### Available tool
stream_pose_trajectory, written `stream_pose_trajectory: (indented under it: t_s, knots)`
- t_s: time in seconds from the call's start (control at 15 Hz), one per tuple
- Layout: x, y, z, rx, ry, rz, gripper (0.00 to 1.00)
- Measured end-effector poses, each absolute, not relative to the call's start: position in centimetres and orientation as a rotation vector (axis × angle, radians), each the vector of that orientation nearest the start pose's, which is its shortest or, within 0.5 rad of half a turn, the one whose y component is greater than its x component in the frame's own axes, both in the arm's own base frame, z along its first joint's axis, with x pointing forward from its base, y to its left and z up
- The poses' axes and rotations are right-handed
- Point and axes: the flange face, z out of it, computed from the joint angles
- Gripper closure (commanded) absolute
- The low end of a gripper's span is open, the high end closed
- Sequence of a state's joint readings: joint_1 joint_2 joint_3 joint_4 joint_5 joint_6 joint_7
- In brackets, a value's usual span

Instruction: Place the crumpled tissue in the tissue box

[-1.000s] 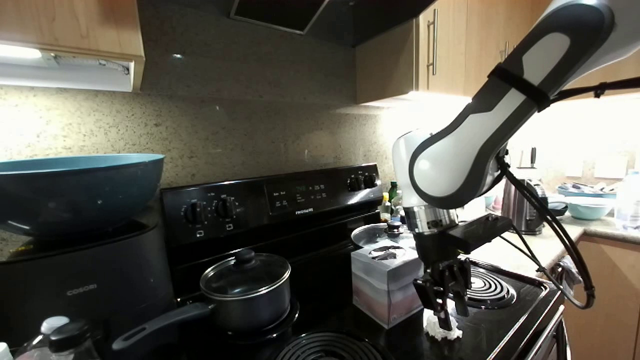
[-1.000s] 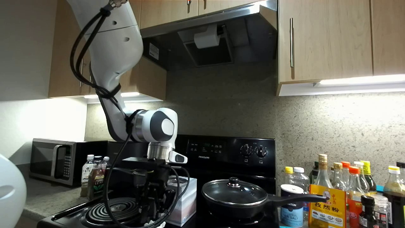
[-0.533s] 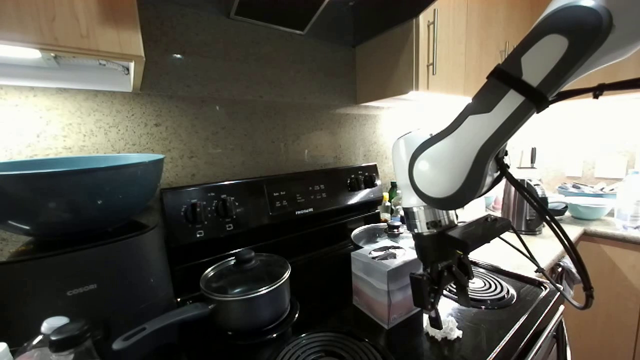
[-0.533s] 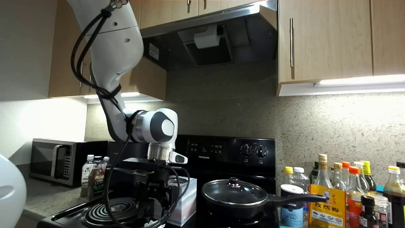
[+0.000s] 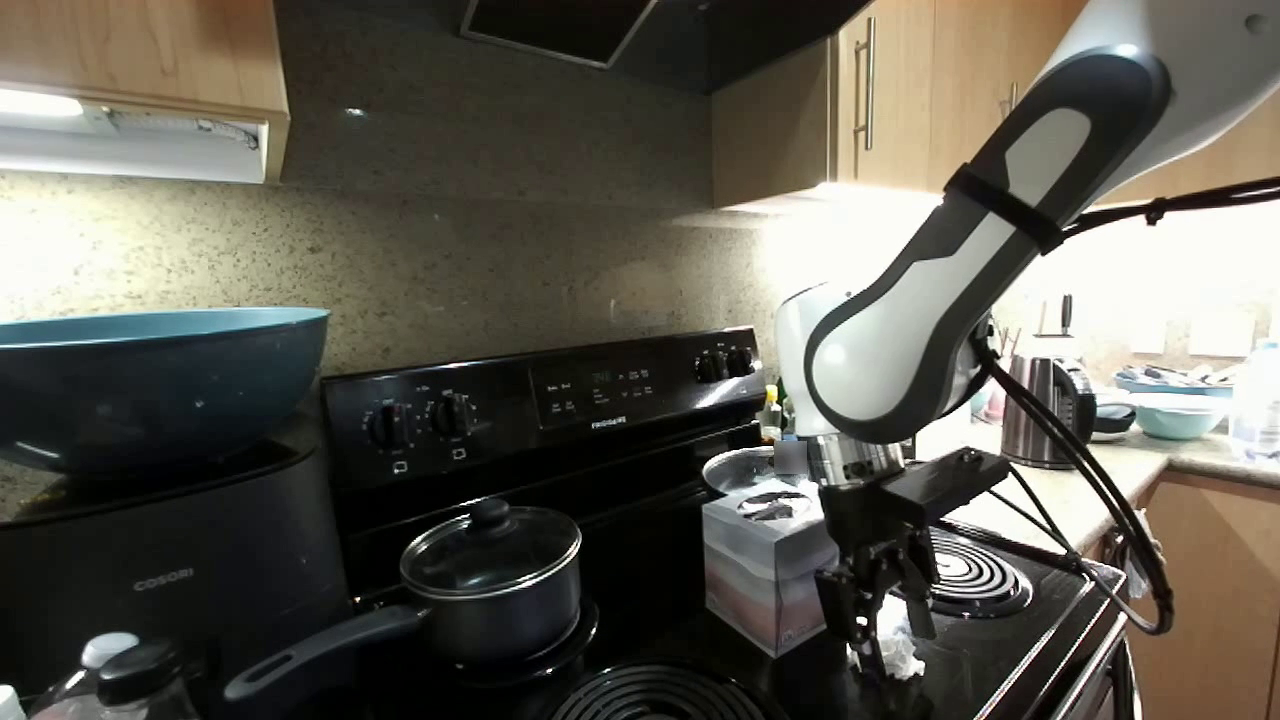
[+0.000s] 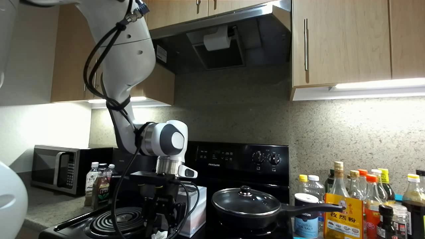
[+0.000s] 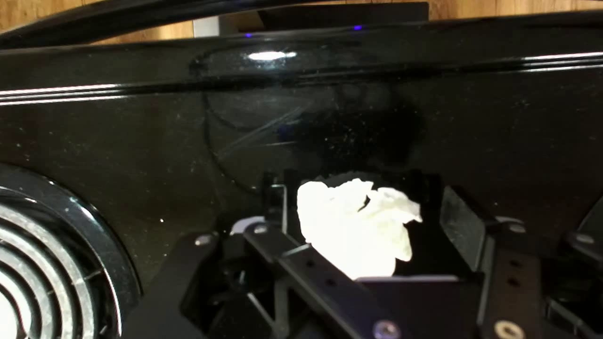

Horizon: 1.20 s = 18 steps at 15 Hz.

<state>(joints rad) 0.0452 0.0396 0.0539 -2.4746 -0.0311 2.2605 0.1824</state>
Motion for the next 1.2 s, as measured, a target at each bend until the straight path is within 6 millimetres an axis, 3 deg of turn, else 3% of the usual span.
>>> stream_pose_trajectory:
  t_s: [0.47, 0.73, 0.87, 1.2]
  knots:
    - [45.3, 4.4, 24.6, -3.166, 0.095, 0.422, 0.92]
    - [45.5, 4.4, 24.8, -3.162, 0.104, 0.419, 0.99]
    - [45.6, 4.5, 25.6, -3.157, 0.114, 0.405, 0.95]
    - [44.3, 5.8, 32.1, -3.148, 0.103, 0.374, 0.95]
